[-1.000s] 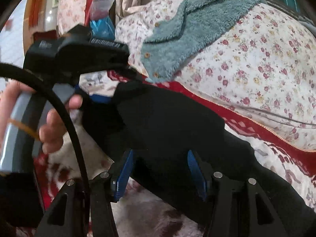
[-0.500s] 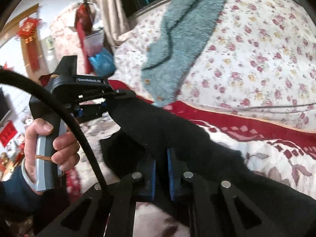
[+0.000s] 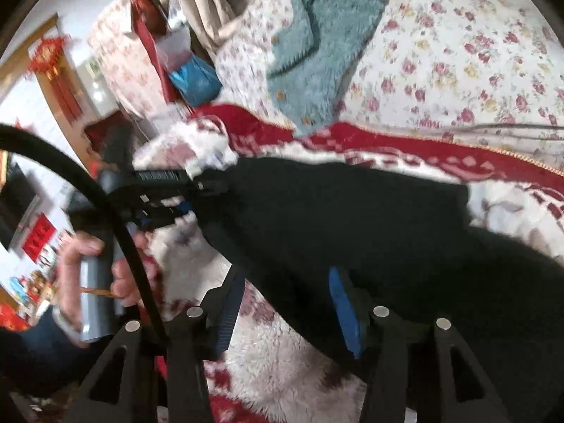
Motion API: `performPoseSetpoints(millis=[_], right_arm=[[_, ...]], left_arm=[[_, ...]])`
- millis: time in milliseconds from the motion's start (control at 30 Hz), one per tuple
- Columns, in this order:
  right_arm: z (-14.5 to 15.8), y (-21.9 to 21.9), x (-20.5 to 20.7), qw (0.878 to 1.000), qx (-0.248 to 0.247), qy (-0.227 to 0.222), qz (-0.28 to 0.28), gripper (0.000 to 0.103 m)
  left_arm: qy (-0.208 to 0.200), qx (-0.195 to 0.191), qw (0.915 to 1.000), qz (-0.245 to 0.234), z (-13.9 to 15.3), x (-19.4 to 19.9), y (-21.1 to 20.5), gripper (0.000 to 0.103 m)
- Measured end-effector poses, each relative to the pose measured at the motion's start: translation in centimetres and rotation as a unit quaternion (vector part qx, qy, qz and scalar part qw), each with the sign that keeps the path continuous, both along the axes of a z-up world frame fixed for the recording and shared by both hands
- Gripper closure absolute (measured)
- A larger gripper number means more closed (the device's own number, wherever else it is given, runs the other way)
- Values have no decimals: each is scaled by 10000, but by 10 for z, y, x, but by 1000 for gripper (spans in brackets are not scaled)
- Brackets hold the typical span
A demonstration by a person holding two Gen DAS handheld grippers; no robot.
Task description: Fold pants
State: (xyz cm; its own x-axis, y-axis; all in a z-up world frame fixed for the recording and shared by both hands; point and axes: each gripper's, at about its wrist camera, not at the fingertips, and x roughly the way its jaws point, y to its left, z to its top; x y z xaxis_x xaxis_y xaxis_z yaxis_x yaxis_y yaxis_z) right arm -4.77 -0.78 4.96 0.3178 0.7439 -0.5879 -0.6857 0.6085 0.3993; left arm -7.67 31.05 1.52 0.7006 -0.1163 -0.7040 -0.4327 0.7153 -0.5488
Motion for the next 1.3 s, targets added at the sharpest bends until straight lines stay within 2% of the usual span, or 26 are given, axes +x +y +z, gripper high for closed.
performPoseSetpoints(millis=[67, 133, 167, 200, 267, 400, 467, 500, 600, 633, 667, 733, 767, 800, 833, 867, 900, 967, 1100, 1167, 1200, 1233, 1300], right_arm=[[7, -11, 7, 9996, -3, -65, -260, 55], [10, -24, 23, 9983, -38, -95, -572, 54], [9, -30, 32, 9973, -59, -55, -733, 51], [6, -36, 45, 9962, -34, 50, -865, 50], [-2, -46, 71, 9939, 7, 301, -1062, 50], [-19, -45, 110, 9926, -61, 669, -1016, 48], [-29, -37, 122, 9917, -56, 943, -872, 47], [-33, -33, 126, 9910, -79, 1051, -824, 47], [-41, -18, 131, 9895, -240, 1278, -624, 48], [-41, -17, 130, 9901, -207, 1240, -622, 54], [-40, -16, 130, 9906, -157, 1213, -614, 67], [-39, -18, 131, 9911, -90, 1165, -640, 76], [-38, -20, 130, 9912, -79, 1128, -687, 82], [-34, -22, 128, 9919, -9, 1051, -717, 82], [-31, -24, 126, 9926, 45, 979, -714, 82], [-28, -23, 124, 9933, 78, 911, -702, 83], [-24, -23, 121, 9940, 100, 830, -701, 83], [-19, -23, 119, 9943, 166, 791, -696, 83], [-22, -22, 122, 9930, 230, 832, -803, 83], [-33, -16, 128, 9919, 36, 912, -883, 82], [-41, -12, 132, 9903, -224, 974, -965, 81], [-46, -9, 136, 9879, -391, 1069, -1052, 76], [-46, -13, 139, 9856, -371, 1174, -1158, 66]], left_arm=[[-53, -5, 9999, 154, 4, -11, 4, 60], [-194, 12, 9995, 258, 11, -23, 8, 44], [-266, -27, 9991, 321, 13, -26, 10, 31], [-341, -124, 9986, 375, 14, -29, 13, 26], [-312, -270, 9981, 459, 11, -32, 16, 26], [111, -371, 9983, 440, -13, -26, 8, 26], [130, -177, 9985, 511, -17, -23, 1, 25], [62, -39, 9985, 549, -17, -21, -3, 17], [40, 64, 9971, 752, -18, -12, -12, 3], [45, 139, 9963, 851, -19, -9, -15, 2], [89, 303, 9953, 913, -19, -5, -19, 2], [273, 839, 9940, 650, -20, 7, -28, 2], [338, 1049, 9923, 558, -20, 9, -31, 18], [326, 1252, 9900, 559, -16, 7, -32, 40], [276, 1248, 9904, 531, -13, 4, -30, 47], [236, 1184, 9913, 520, -11, 2, -24, 65], [155, 1035, 9936, 420, -7, 0, -17, 75], [24, 868, 9957, 319, 0, -4, -9, 79], [-101, 1202, 9924, 264, 11, -7, -16, 80], [-13, 1264, 9915, 316, 7, -6, -18, 80], [74, 1214, 9921, 316, 1, -4, -19, 80], [135, 1170, 9925, 331, -2, -3, -18, 80], [133, 1089, 9933, 371, -3, -6, -17, 72]])
